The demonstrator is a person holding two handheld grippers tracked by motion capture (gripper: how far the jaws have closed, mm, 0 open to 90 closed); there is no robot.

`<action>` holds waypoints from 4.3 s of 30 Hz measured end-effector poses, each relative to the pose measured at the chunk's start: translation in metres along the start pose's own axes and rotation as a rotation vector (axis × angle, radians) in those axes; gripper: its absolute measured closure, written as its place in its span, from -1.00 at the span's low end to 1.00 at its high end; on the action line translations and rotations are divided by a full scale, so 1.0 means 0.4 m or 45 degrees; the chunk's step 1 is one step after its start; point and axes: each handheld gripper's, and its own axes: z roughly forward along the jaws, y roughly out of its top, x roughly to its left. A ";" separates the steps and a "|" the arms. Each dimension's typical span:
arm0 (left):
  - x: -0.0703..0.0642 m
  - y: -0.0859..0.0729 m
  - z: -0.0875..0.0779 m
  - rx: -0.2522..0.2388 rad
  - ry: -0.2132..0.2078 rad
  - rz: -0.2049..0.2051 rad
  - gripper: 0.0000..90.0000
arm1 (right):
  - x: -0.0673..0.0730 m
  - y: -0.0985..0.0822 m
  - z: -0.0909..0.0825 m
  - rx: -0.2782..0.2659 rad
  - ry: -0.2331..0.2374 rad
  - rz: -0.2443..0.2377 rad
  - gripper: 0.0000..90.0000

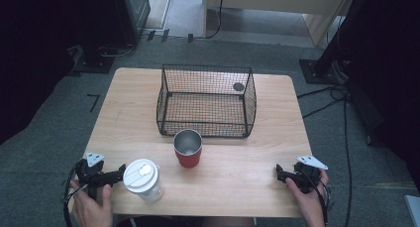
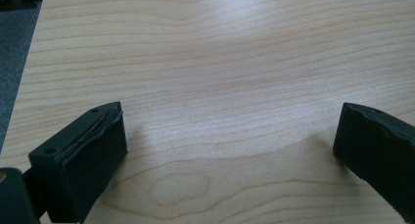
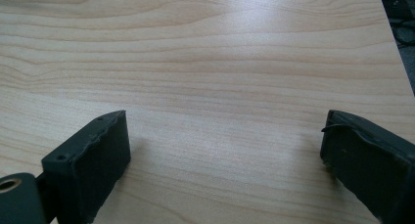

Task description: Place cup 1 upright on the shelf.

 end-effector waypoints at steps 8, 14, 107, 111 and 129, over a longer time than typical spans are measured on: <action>-0.003 0.002 0.002 -0.001 0.013 -0.015 -1.00 | 0.017 0.000 -0.008 -0.018 -0.036 -0.006 -0.91; -0.003 0.002 0.002 0.000 0.014 -0.016 -1.00 | 0.067 0.019 -0.027 -0.080 0.014 -0.011 -0.91; -0.003 0.003 0.003 0.000 0.013 -0.016 -1.00 | 0.664 0.165 -0.032 -0.281 0.514 -0.395 -0.92; -0.003 0.002 0.003 -0.002 0.013 -0.017 -1.00 | 0.678 0.169 -0.028 -0.285 0.528 -0.386 -0.92; -0.003 0.002 0.003 -0.002 0.014 -0.016 -1.00 | 0.734 0.188 0.003 -0.327 0.457 -0.322 -0.93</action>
